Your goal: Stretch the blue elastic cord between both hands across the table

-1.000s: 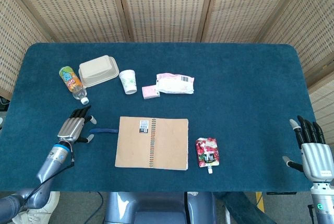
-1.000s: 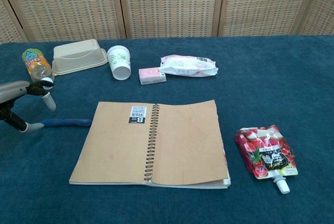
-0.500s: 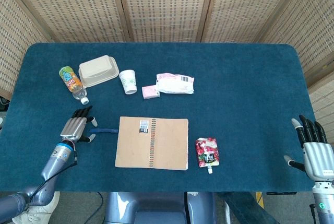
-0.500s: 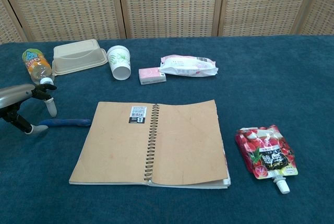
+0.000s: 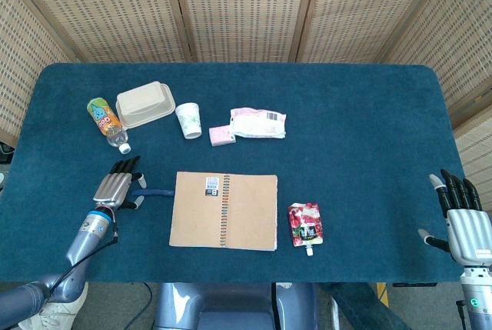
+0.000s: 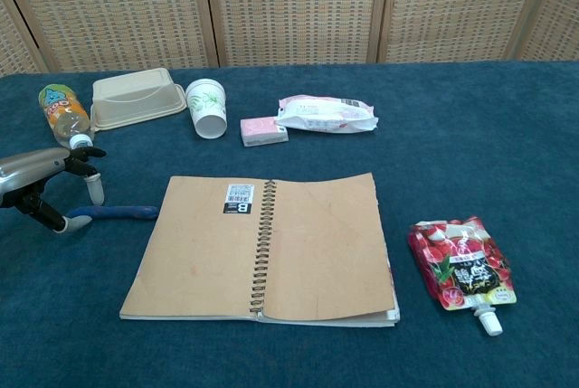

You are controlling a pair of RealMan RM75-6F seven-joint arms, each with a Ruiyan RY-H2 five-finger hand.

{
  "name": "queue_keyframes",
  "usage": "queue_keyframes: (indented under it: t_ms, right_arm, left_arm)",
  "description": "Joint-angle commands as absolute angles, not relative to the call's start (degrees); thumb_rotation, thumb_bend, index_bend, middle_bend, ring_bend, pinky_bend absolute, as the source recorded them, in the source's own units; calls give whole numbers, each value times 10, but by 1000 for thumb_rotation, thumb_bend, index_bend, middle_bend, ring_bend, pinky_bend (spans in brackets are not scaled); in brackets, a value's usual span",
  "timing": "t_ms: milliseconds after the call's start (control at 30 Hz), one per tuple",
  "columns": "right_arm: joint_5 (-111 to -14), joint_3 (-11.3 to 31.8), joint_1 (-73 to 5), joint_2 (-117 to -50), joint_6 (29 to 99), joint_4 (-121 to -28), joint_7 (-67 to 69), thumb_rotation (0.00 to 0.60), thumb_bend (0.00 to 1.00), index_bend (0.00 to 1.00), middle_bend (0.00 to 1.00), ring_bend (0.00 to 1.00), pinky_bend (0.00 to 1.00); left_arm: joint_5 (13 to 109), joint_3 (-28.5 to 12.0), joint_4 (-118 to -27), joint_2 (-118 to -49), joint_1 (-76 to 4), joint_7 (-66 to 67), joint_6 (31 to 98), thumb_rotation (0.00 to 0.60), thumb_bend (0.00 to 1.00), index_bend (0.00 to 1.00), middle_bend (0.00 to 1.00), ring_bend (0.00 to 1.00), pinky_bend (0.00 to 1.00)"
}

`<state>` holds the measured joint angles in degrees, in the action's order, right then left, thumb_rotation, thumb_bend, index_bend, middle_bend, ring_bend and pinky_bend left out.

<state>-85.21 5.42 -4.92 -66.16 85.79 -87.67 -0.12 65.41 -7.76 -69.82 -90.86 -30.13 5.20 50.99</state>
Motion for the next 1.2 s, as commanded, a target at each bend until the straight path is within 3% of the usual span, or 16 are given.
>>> queue_keyframes:
  t_ms: [33, 700, 1033, 1200]
  right_arm:
    - [-852, 54, -49, -661, 857, -876, -1, 600, 0, 2, 0, 0, 0]
    - [-849, 55, -50, -658, 855, -876, 9, 600, 0, 2, 0, 0, 0]
    - [-851, 54, -50, -657, 856, -876, 12, 600, 0, 2, 0, 0, 0]
    - [-851, 54, -50, -657, 856, -876, 12, 600, 0, 2, 0, 0, 0]
  left_arm:
    - [655, -77, -698, -909, -301, 50, 511, 600, 378, 515, 0, 0, 0]
    - [633, -78, -700, -916, -310, 80, 506, 600, 380, 572, 0, 0, 0]
    - [623, -78, -707, -916, -311, 91, 509, 600, 505, 679, 0, 0, 0]
    - [620, -80, -705, -913, -310, 88, 511, 600, 511, 728, 0, 0, 0]
